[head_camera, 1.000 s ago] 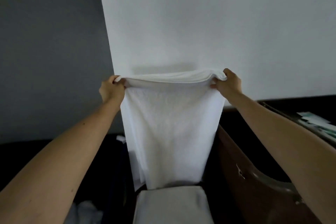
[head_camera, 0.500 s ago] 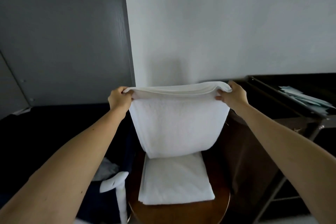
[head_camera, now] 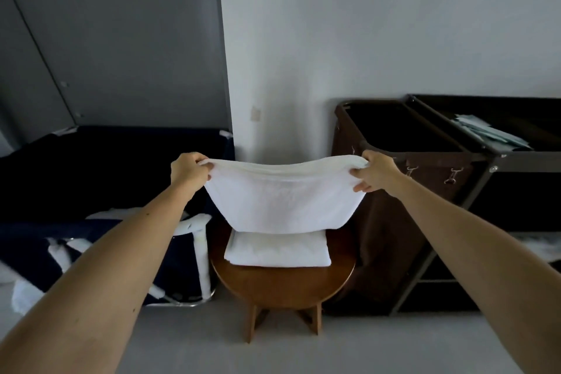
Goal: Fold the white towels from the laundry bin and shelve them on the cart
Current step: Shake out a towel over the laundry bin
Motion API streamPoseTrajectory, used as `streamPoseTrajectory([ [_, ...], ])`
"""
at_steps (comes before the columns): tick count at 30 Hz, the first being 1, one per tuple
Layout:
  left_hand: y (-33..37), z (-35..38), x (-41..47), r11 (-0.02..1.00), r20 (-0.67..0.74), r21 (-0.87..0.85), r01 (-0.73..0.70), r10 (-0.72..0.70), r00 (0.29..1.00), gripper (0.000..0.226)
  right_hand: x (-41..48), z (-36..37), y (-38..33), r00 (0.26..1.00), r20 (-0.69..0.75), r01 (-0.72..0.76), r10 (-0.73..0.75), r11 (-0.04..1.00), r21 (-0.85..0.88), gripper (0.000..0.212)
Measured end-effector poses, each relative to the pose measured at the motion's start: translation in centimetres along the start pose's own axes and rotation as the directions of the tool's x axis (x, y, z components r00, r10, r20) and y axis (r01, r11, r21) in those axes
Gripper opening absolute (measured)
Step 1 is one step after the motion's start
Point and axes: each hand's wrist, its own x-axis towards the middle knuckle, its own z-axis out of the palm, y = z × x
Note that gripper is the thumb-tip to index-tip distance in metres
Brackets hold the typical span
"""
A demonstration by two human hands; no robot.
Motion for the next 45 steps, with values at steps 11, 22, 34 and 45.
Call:
streamPoseTrajectory([
  [11,-3.4,3.3,-0.5,0.994,0.064,0.109,0.025,-0.032,0.997,0.017,2.4,2.1,4.5,0.993,0.045,-0.103,0.111,0.983,-0.152,0.020],
  [22,-8.0,11.1,12.2,0.958,0.206,0.285,0.044,-0.106,0.973,0.016,15.3,8.3,5.5,0.968,-0.017,-0.246,0.250,0.936,-0.250,0.034],
  [34,-12.8,23.6,24.2,0.851,0.302,0.523,0.037,-0.226,0.926,0.024,31.4,15.1,11.1,0.912,-0.014,-0.356,0.411,0.772,-0.527,0.050],
  [45,-20.3,34.7,31.3,0.836,0.267,0.543,0.073,-0.255,0.929,0.021,42.9,21.0,17.5,0.802,0.118,-0.382,0.585,0.655,-0.652,0.046],
])
